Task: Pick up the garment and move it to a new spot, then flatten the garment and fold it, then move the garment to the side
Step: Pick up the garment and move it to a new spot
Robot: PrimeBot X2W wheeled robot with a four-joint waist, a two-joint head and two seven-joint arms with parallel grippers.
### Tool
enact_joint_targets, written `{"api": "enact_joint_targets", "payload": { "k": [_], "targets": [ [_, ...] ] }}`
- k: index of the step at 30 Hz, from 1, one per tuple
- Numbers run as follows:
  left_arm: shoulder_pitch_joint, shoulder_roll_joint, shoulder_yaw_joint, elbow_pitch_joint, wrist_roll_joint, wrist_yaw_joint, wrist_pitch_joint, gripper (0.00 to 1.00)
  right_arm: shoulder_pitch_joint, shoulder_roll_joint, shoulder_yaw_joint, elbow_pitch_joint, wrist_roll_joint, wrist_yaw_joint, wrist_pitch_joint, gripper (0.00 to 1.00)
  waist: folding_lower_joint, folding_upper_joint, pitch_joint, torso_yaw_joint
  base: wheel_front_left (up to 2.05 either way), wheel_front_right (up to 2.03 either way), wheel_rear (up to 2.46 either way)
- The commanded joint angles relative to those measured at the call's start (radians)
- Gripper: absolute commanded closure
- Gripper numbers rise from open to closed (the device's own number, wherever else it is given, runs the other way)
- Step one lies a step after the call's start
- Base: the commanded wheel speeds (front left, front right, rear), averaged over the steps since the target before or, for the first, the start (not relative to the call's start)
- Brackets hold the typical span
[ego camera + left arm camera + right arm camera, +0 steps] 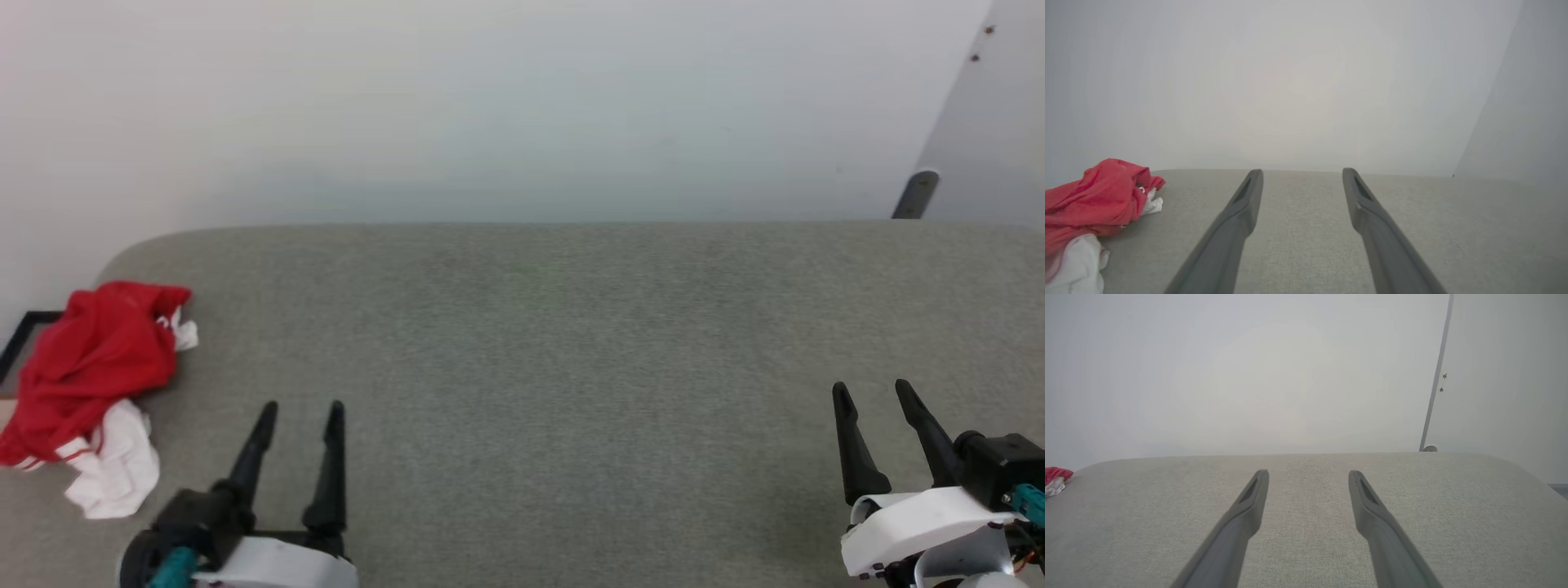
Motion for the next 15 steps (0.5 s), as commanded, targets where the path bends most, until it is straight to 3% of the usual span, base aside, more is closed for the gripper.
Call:
{"api": "enact_joint_targets", "payload": {
  "k": [1, 15],
  "targets": [
    [-0.006, 0.000, 0.005, 0.004, -0.010, 0.008, 0.000, 0.00, -0.004, -0.005, 0.002, -0.004, 0.001, 0.001, 0.003, 0.00, 0.0000, 0.0000, -0.004, 0.030, 0.00, 0.00, 0.00],
    [-0.015, 0.020, 0.122, 0.020, -0.092, 0.075, 0.038, 0.00, -0.030, -0.004, 0.078, 0.024, 0.026, 0.001, 0.016, 0.00, 0.0000, 0.0000, -0.042, 0.300, 0.00, 0.00, 0.00]
  ]
}}
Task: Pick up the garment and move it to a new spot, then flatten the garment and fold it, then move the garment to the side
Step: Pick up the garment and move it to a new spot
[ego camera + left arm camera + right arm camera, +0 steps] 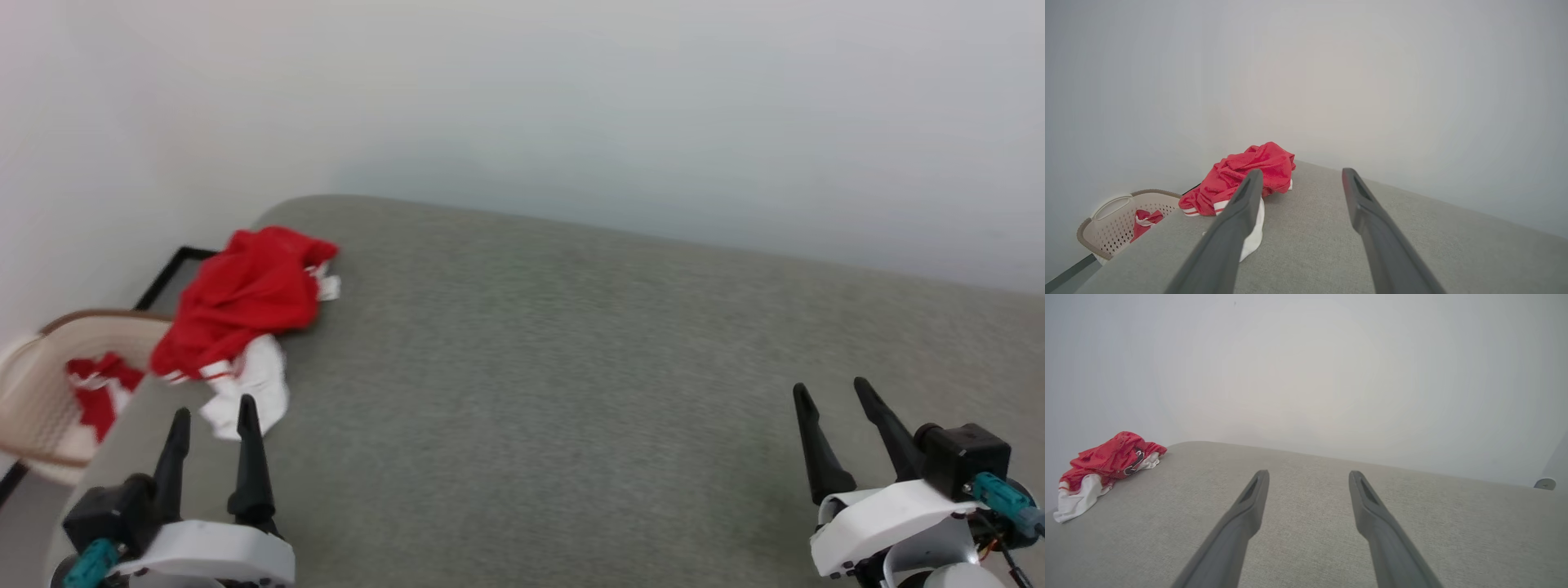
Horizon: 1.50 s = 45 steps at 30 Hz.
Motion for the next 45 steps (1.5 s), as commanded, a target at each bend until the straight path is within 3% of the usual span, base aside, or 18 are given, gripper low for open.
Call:
{"api": "enact_joint_targets", "payload": {
  "k": [1, 6, 11, 20, 29, 38, 45],
  "targets": [
    [-0.007, 0.004, 0.004, -0.003, -0.007, 0.003, 0.003, 0.00, -0.002, 0.004, 0.004, 0.003, 0.005, 0.000, -0.004, 0.00, 0.0000, -0.0001, -0.022, 0.101, 0.00, 0.00, 0.00],
    [-0.027, 0.013, 0.005, -0.014, -0.044, -0.012, 0.053, 0.00, 0.007, 0.006, 0.002, 0.015, 0.002, 0.000, -0.007, 0.00, 0.0000, -0.0001, -0.017, 0.161, 0.00, 0.00, 0.00],
    [-0.101, 0.056, -0.015, -0.008, -0.071, -0.049, 0.165, 0.00, -0.013, -0.001, 0.010, -0.002, -0.011, 0.000, 0.006, 0.00, 0.0000, -0.0001, 0.033, 0.166, 0.00, 0.00, 0.00],
    [-0.377, 0.168, -0.020, 0.033, -0.130, -0.119, 0.368, 0.00, -0.094, -0.071, 0.022, -0.067, -0.019, 0.000, 0.048, 0.00, 0.0000, -0.0001, 0.226, 0.088, 0.00, 0.00, 0.00],
    [-0.682, 0.279, -0.049, 0.216, -0.207, -0.170, 0.627, 0.00, -0.174, -0.129, 0.023, -0.165, -0.023, 0.000, 0.091, 0.00, 0.0000, -0.0001, 0.446, -0.002, 0.00, 0.00, 0.00],
    [-0.874, 0.340, -0.079, 0.470, -0.218, -0.154, 0.808, 0.00, -0.223, -0.159, 0.029, -0.230, -0.019, 0.000, 0.113, 0.00, 0.0000, -0.0001, 0.608, -0.089, 0.00, 0.00, 0.00],
    [-0.945, 0.343, -0.095, 0.659, -0.215, -0.138, 0.854, 0.00, -0.224, -0.170, 0.017, -0.273, -0.018, 0.000, 0.127, 0.00, 0.0000, -0.0001, 0.667, -0.124, 0.00, 0.00, 0.00]
  ]
}}
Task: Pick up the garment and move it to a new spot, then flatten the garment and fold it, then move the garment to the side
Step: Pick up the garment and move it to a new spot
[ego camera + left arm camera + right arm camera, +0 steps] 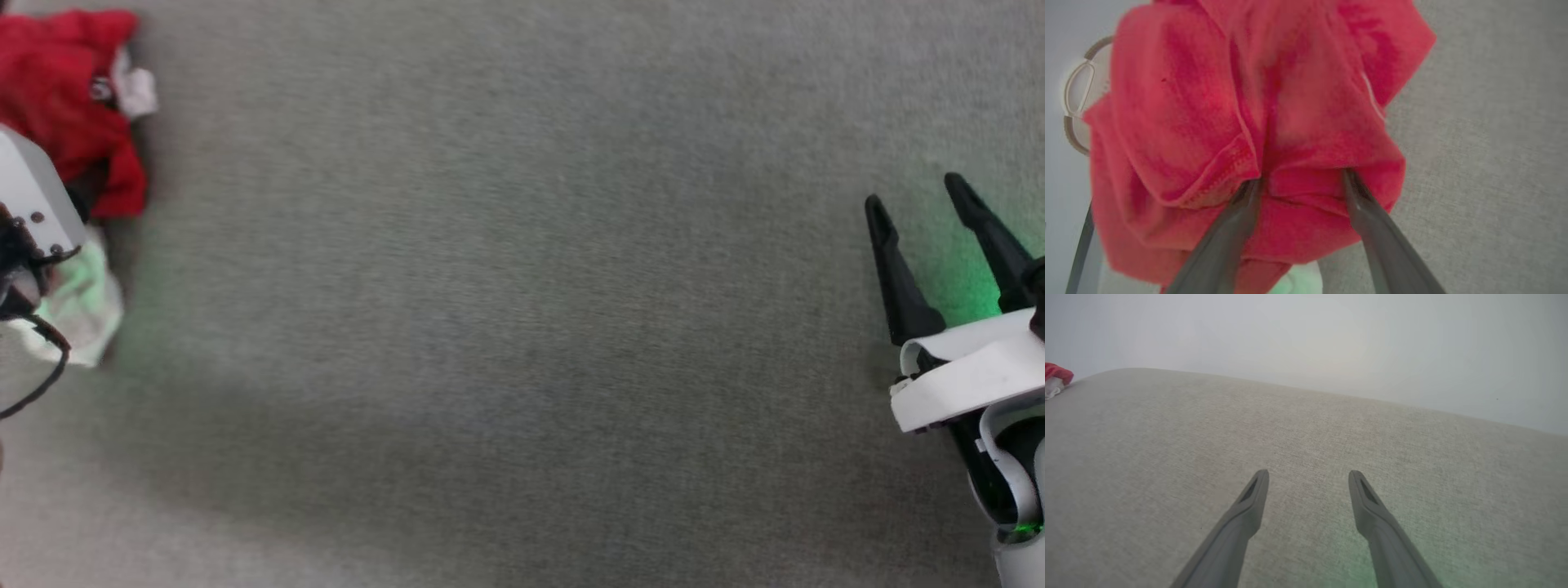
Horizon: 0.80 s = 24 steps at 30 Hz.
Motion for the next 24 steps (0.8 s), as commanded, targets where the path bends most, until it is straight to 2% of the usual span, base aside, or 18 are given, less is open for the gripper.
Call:
{"api": "enact_joint_targets", "payload": {
  "k": [1, 7, 8, 9, 10, 17, 24],
  "targets": [
    [-0.024, -0.003, -0.002, 0.026, 0.001, 0.006, -0.004, 0.00, -0.008, -0.003, -0.002, -0.010, 0.003, 0.000, 0.003, 0.00, 0.0000, 0.0000, 0.088, -0.081, 0.00, 0.00, 0.00],
    [-0.043, -0.058, -0.026, 0.180, -0.005, 0.004, -0.011, 0.00, -0.008, -0.006, -0.005, -0.022, 0.004, 0.000, 0.017, 0.00, 0.0000, 0.0000, 0.093, -0.082, 0.00, 0.00, 0.00],
    [-0.046, -0.067, -0.028, 0.200, -0.006, 0.004, -0.015, 0.24, -0.007, -0.005, -0.005, -0.021, 0.002, 0.000, 0.020, 0.00, 0.0000, 0.0000, 0.089, -0.080, 0.00, 0.00, 0.00],
    [-0.050, -0.072, -0.031, 0.217, -0.003, 0.001, -0.026, 0.84, -0.005, -0.005, -0.004, -0.020, 0.002, 0.000, 0.021, 0.00, 0.0000, 0.0000, 0.085, -0.078, 0.00, 0.00, 0.00],
    [-0.057, -0.075, -0.031, 0.232, -0.001, 0.003, -0.041, 1.00, -0.003, -0.005, -0.004, -0.019, 0.001, 0.000, 0.022, 0.00, 0.0000, 0.0000, 0.078, -0.075, 0.00, 0.00, 0.00],
    [-0.132, -0.023, -0.021, 0.267, 0.011, -0.013, -0.151, 1.00, 0.020, 0.002, -0.013, -0.009, 0.000, 0.000, 0.013, 0.00, 0.0000, 0.0000, 0.009, -0.049, 0.00, 0.00, 0.00],
    [-0.191, 0.046, -0.057, 0.216, 0.047, -0.045, -0.216, 1.00, 0.050, 0.020, -0.020, 0.031, 0.011, 0.000, -0.008, 0.00, 0.0000, 0.0000, -0.104, -0.018, 0.00, 0.00, 0.00]
  ]
}}
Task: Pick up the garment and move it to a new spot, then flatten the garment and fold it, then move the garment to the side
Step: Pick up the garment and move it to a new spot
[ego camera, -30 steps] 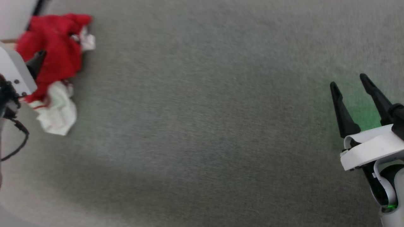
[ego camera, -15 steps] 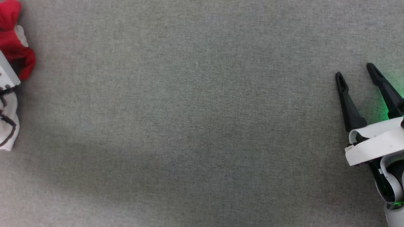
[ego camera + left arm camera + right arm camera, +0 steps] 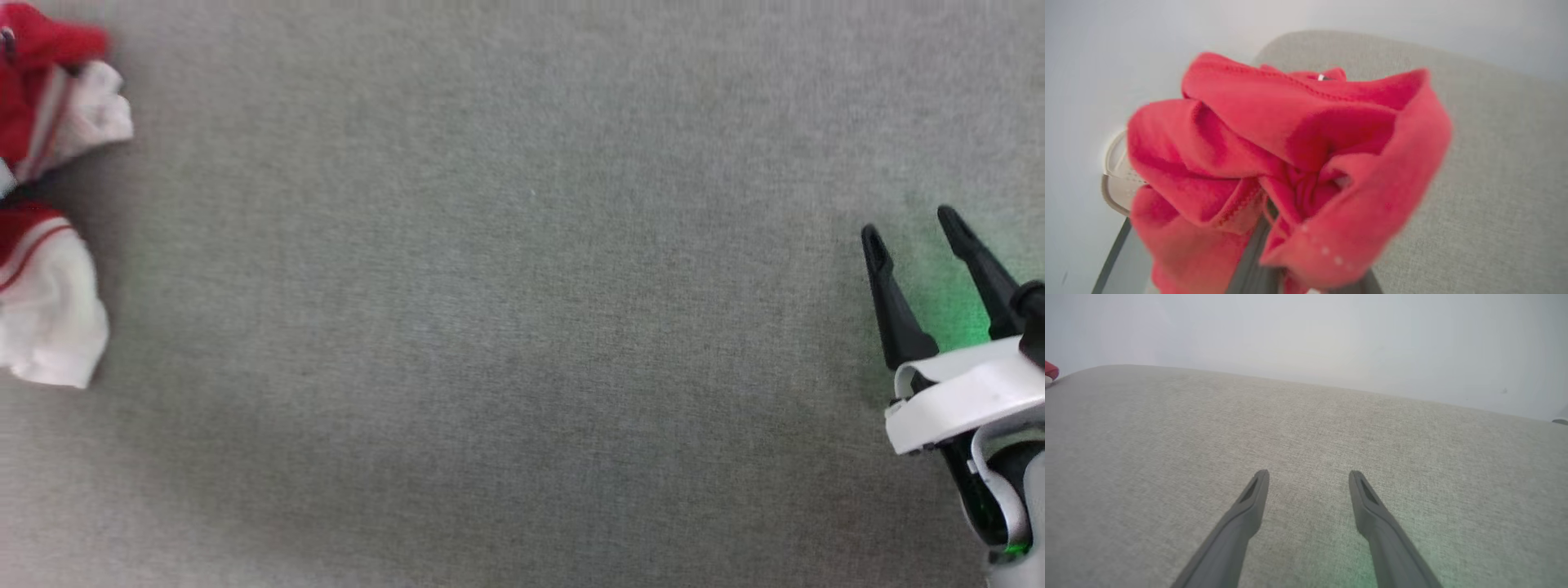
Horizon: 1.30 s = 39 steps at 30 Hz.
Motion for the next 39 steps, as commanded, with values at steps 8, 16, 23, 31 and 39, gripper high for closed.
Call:
{"api": "enact_joint_targets", "payload": {
  "k": [8, 16, 23, 31, 39],
  "targets": [
    [-0.078, 0.066, -0.054, -0.146, 0.058, -0.013, -0.017, 1.00, 0.051, 0.032, -0.017, 0.038, 0.013, 0.000, -0.029, 0.00, 0.0000, 0.0000, -0.177, 0.048, 0.00, 0.00, 0.00],
    [-0.099, 0.087, -0.094, -0.405, 0.085, 0.004, 0.052, 1.00, 0.068, 0.066, -0.042, 0.064, 0.016, 0.000, -0.060, 0.00, 0.0000, 0.0000, -0.266, 0.024, 0.00, 0.00, 0.00],
    [-0.016, 0.082, -0.120, -0.707, 0.059, 0.053, 0.210, 1.00, 0.077, 0.080, -0.093, 0.074, 0.000, 0.000, -0.079, 0.00, 0.0000, 0.0000, -0.297, -0.053, 0.00, 0.00, 0.00],
    [0.079, 0.039, -0.172, -1.036, 0.045, 0.155, 0.381, 1.00, 0.069, 0.084, -0.179, 0.096, -0.026, 0.000, -0.108, 0.00, 0.0000, 0.0000, -0.284, -0.176, 0.00, 0.00, 0.00],
    [0.160, -0.053, -0.304, -1.201, 0.067, 0.223, 0.490, 1.00, 0.072, 0.115, -0.257, 0.138, -0.054, 0.000, -0.139, 0.00, 0.0000, 0.0000, -0.246, -0.291, 0.00, 0.00, 0.00]
  ]
}}
